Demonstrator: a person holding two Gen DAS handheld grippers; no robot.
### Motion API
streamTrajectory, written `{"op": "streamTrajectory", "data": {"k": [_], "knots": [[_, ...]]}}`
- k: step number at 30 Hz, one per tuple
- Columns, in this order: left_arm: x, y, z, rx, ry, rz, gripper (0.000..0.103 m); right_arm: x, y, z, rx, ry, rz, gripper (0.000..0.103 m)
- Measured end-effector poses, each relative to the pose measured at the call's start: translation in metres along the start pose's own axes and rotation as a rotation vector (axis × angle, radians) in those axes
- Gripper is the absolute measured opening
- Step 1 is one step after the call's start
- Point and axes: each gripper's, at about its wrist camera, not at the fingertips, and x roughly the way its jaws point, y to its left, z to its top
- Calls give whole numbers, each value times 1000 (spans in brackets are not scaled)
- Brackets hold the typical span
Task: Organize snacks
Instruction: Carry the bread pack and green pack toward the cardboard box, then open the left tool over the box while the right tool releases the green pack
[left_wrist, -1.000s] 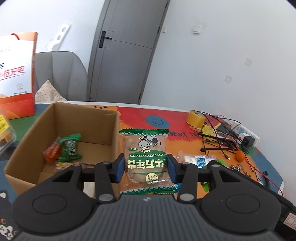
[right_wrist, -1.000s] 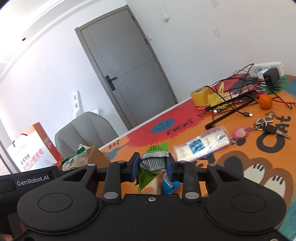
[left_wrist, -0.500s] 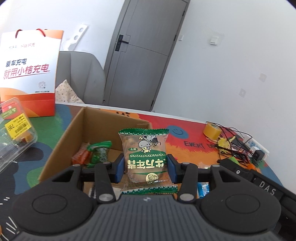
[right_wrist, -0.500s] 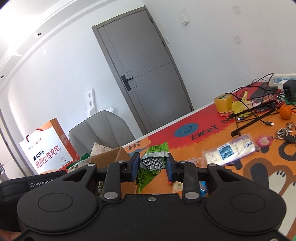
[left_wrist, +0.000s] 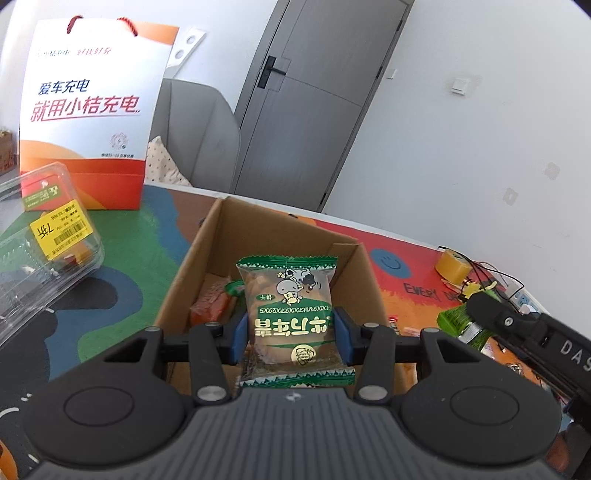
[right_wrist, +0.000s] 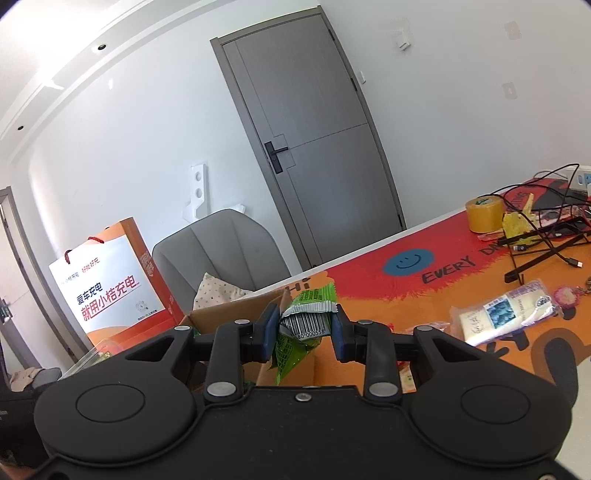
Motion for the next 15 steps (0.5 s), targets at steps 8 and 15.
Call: {"op": "streamTrajectory", "data": {"k": [8, 15], "knots": [[-9, 7, 7, 12, -19, -15, 49, 9, 18, 0, -16, 1, 19, 31], [-18, 19, 14, -4, -26, 3, 50, 20, 36, 3, -24, 11, 60, 31]]}}
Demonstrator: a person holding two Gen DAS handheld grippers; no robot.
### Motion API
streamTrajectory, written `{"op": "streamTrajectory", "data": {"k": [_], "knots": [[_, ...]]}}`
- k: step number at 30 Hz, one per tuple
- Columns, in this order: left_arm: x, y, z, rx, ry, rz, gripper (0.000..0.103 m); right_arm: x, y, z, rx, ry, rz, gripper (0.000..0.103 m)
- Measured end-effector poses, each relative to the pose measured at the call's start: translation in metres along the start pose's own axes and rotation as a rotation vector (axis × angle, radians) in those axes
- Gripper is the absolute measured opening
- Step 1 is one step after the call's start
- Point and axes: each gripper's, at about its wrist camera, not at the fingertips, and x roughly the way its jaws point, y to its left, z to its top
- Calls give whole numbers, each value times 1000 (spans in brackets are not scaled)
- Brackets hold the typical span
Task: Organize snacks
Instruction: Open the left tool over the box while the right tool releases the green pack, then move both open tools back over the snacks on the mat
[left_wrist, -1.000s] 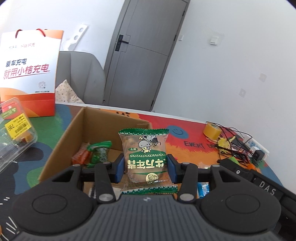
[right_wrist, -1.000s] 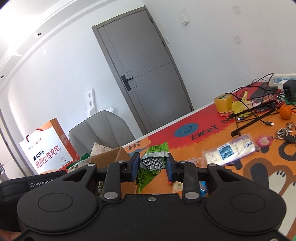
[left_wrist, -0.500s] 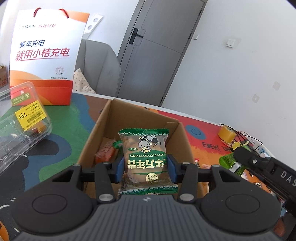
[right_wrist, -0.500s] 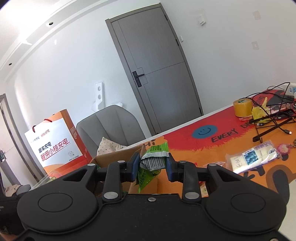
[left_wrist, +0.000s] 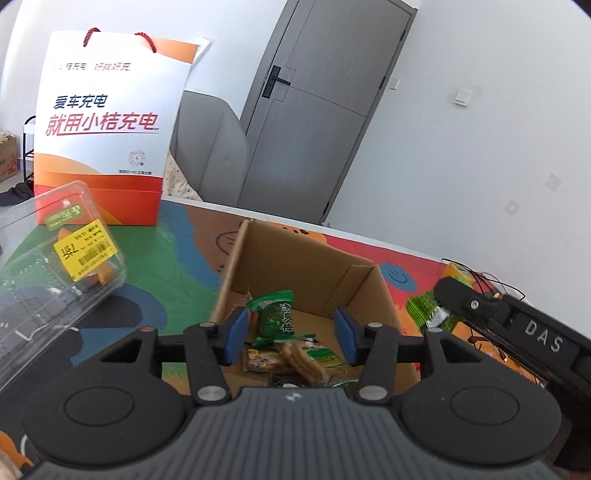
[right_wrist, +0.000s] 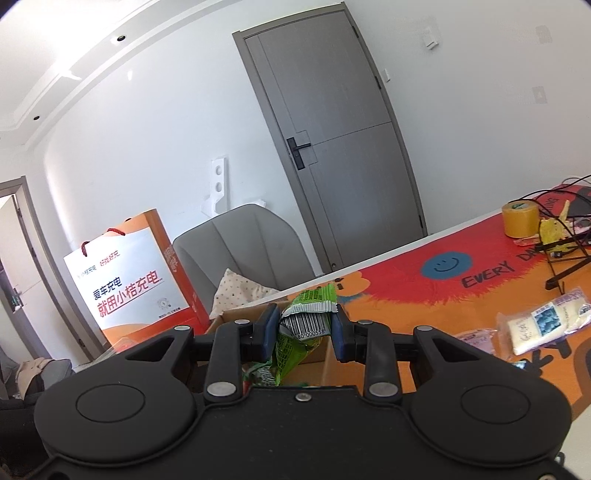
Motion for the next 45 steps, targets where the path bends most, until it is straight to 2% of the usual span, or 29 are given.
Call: {"op": "streamTrajectory", "data": {"k": [5, 7, 9, 15, 24, 32, 45], "knots": [[-3, 8, 2, -15, 3, 9, 54, 6, 11, 1, -6, 12, 34, 32], [-4, 11, 3, -22, 5, 4, 56, 7, 14, 0, -5, 33, 56, 37], [-5, 11, 2, -21, 7, -3, 58, 6, 13, -1, 7, 46, 64, 51], [-9, 3, -1, -13, 3, -13, 75, -6, -2, -4, 50, 43, 20, 57], [-10, -14, -5, 9, 6, -1, 85, -22, -25, -6, 80, 41, -31, 66], [-11, -32, -9, 36, 17, -11, 86, -37, -42, -5, 99, 37, -55, 71], [-8, -69, -21, 91, 63, -82, 87, -61, -74, 0, 107, 40, -115, 79]]}}
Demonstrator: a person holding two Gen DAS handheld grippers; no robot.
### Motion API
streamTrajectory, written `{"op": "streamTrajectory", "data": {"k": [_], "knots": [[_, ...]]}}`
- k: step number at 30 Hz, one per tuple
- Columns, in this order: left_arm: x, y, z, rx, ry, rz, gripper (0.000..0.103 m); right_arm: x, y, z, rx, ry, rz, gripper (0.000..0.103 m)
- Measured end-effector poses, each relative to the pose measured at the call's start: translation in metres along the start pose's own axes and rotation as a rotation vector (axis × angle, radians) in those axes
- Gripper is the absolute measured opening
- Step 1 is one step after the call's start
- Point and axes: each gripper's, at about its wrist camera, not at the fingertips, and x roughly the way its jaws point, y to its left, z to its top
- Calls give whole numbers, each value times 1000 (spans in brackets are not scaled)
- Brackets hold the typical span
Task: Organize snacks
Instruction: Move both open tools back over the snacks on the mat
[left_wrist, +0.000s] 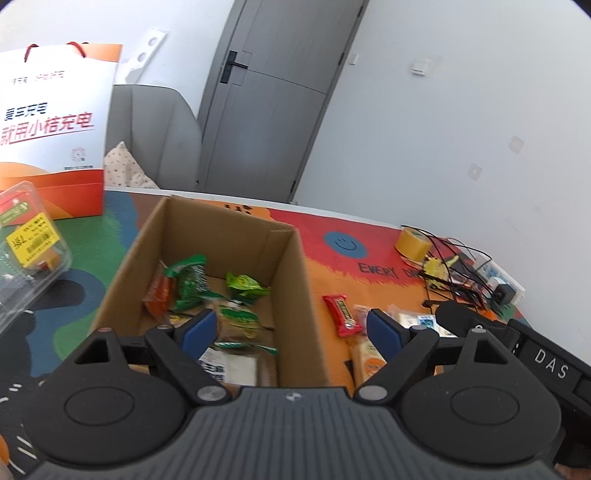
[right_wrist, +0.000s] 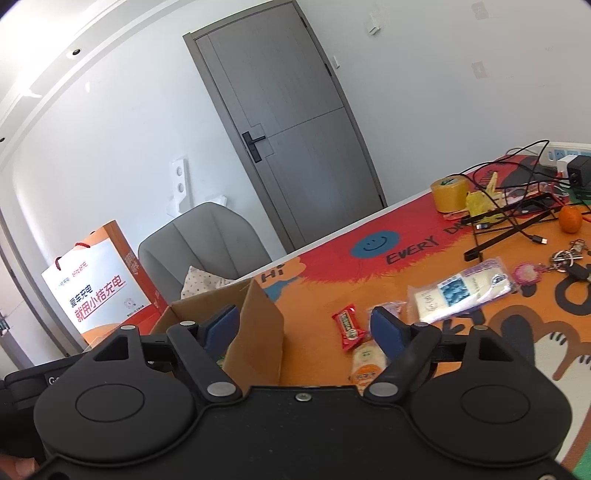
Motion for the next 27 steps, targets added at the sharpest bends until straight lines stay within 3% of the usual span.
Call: {"op": "streamTrajectory", "data": {"k": [27], "knots": [[27, -75, -25, 135, 68, -82, 85, -21, -91, -3, 83, 3, -109, 80]]}}
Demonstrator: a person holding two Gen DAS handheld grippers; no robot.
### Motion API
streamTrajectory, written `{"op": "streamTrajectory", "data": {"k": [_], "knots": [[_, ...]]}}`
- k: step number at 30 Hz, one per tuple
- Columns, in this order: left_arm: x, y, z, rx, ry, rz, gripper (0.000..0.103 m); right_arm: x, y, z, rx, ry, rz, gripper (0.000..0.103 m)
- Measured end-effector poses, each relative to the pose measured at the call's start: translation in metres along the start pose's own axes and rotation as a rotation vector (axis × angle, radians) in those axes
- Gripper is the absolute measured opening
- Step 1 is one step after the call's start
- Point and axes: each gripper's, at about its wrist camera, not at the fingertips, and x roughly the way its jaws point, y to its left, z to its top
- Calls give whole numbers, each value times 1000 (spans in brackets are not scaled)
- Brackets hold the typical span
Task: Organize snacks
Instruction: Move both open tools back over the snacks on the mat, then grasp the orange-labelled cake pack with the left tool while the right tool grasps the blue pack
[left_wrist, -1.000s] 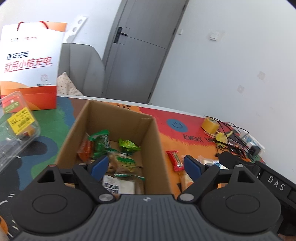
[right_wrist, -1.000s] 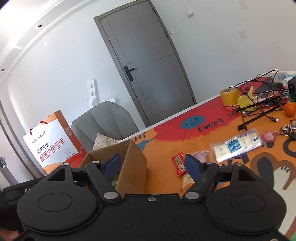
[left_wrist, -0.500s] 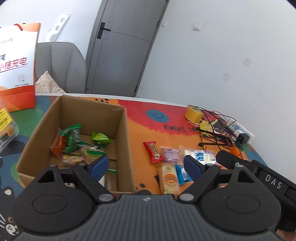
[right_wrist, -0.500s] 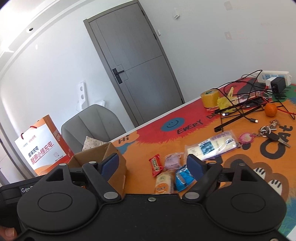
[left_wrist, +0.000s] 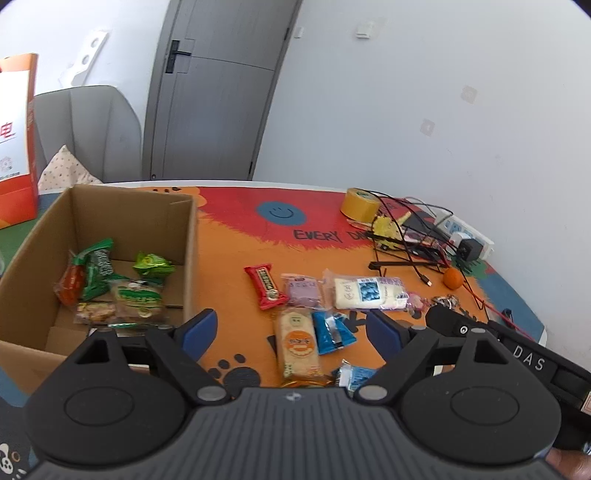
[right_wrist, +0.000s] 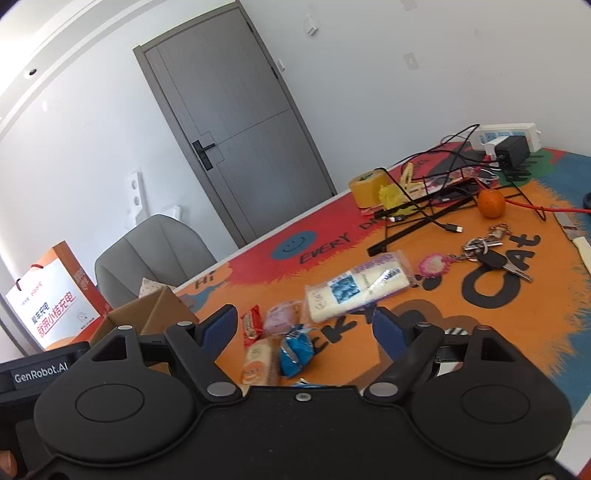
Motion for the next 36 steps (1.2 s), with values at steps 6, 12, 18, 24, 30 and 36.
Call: {"op": "streamTrajectory", "data": {"k": [6, 12, 18, 24, 30, 36], "knots": [[13, -12, -7, 41, 44, -16, 66, 6, -7, -11, 3, 45, -4, 76], [25, -12, -15, 40, 69, -4, 56, 23, -5, -29, -2, 112, 12, 69], [34, -11, -17, 35, 82, -2, 48, 37, -1, -42, 1, 168, 39, 66], [44, -14, -22, 36, 105, -12, 48, 51, -3, -51, 18, 219, 48, 47], [55, -15, -28, 38, 127, -13, 48, 51, -3, -52, 23, 192, 61, 26], [65, -20, -28, 48, 114, 1, 49, 48, -16, -49, 50, 160, 38, 25]]}}
